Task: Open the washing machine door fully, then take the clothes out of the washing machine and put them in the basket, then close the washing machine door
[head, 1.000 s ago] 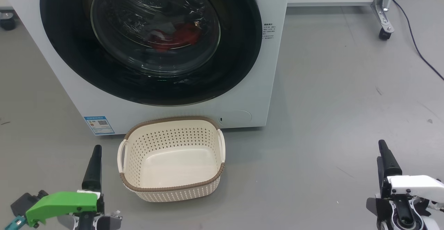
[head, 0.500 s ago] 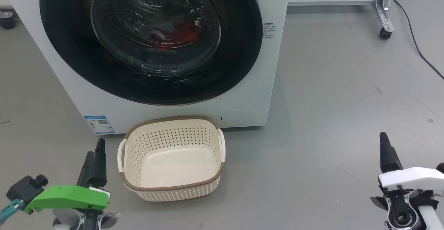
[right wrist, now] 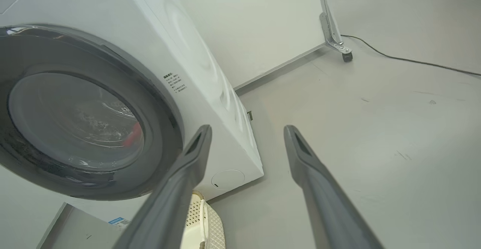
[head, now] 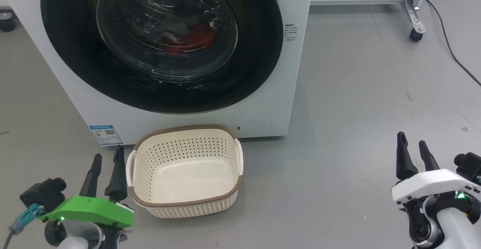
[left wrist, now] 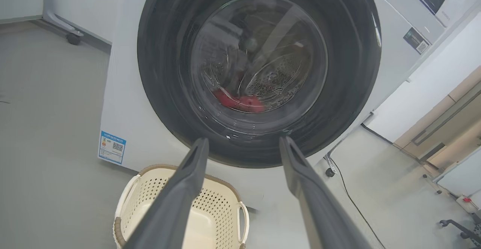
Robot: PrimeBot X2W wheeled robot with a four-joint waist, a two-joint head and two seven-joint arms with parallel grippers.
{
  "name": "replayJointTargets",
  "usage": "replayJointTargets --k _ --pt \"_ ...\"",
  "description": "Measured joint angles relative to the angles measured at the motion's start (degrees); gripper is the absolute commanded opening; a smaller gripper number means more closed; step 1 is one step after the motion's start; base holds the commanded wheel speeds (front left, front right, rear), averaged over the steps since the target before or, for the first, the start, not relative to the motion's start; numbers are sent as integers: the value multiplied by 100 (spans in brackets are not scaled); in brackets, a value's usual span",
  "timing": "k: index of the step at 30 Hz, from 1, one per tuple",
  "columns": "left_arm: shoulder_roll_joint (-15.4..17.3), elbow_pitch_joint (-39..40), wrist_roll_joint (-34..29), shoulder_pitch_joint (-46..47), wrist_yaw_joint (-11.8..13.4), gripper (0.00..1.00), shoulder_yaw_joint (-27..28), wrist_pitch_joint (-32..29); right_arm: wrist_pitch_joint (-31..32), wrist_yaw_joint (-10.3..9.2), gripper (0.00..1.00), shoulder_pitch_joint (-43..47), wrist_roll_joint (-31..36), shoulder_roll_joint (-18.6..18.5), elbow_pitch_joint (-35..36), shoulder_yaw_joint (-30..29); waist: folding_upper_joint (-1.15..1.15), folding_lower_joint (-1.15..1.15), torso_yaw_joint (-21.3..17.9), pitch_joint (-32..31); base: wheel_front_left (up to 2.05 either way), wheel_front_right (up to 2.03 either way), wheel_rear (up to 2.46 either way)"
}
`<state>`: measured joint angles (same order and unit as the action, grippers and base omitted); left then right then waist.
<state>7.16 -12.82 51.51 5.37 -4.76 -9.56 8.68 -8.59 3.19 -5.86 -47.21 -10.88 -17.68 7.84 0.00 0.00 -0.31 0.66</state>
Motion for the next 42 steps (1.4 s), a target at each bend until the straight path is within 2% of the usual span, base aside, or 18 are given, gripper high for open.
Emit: replayJointTargets --k 11,21,29,42 --pt "-38 73 -1261 1 204 100 -277 224 -205 -279 100 -97 1317 -13 116 437 0 0 3 1 0 0 0" --pt "-120 48 -2096 -4 364 100 -424 413 -421 -393 100 -96 2106 21 73 687 0 0 17 -10 0 0 0" --pt "-170 -56 -2575 -10 452 100 -505 559 -543 -489 100 -92 2642 47 24 789 0 0 21 -21 0 0 0" --pt "-233 -314 -2638 -12 516 100 -382 559 -544 -497 100 -63 2670 207 -31 626 0 0 24 -41 0 0 0"
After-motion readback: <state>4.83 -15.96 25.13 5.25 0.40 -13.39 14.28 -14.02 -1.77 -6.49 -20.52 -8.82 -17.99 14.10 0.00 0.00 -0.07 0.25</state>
